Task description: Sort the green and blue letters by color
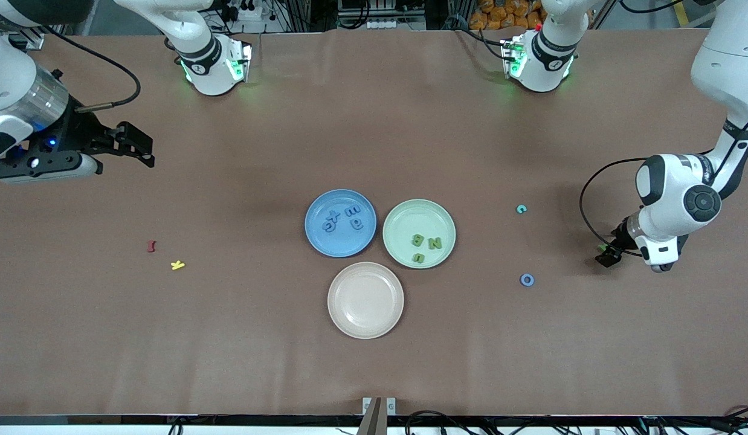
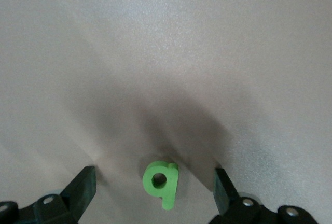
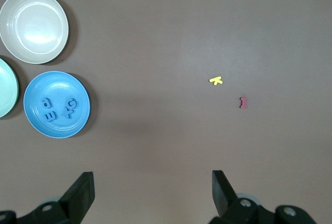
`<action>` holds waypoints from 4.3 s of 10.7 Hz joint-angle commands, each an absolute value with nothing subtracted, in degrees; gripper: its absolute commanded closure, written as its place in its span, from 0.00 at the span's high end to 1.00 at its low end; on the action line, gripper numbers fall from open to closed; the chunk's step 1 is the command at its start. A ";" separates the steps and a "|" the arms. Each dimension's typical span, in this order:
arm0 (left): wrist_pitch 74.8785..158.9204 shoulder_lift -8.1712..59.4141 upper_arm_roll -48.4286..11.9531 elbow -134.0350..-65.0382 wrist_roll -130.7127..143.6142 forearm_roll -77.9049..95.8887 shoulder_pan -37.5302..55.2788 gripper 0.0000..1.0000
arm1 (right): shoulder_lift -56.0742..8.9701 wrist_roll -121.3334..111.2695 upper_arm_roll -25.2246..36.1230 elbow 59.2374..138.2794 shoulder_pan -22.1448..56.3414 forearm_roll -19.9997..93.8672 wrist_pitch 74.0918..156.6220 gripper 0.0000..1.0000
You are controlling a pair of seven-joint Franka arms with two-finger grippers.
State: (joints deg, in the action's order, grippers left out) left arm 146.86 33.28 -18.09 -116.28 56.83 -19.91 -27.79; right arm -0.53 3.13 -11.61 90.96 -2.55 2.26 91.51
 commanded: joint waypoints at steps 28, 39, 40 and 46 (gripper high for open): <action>135.53 28.20 -17.40 -104.43 84.68 -9.76 3.66 0.12 | -0.44 -3.69 -9.23 91.05 -2.72 3.34 88.15 1.00; 133.70 32.61 -16.00 -99.40 102.05 -11.86 19.26 1.00 | -0.70 -3.78 -9.14 91.23 -2.72 3.25 88.15 1.00; 132.64 32.17 -16.00 -99.40 100.13 -11.95 17.25 1.00 | -0.70 -3.78 -9.14 91.23 -2.72 3.25 88.15 1.00; 128.06 29.45 -16.96 -99.67 68.95 -14.83 -3.04 1.00 | -0.79 -3.69 -9.23 91.32 -2.29 3.25 88.07 1.00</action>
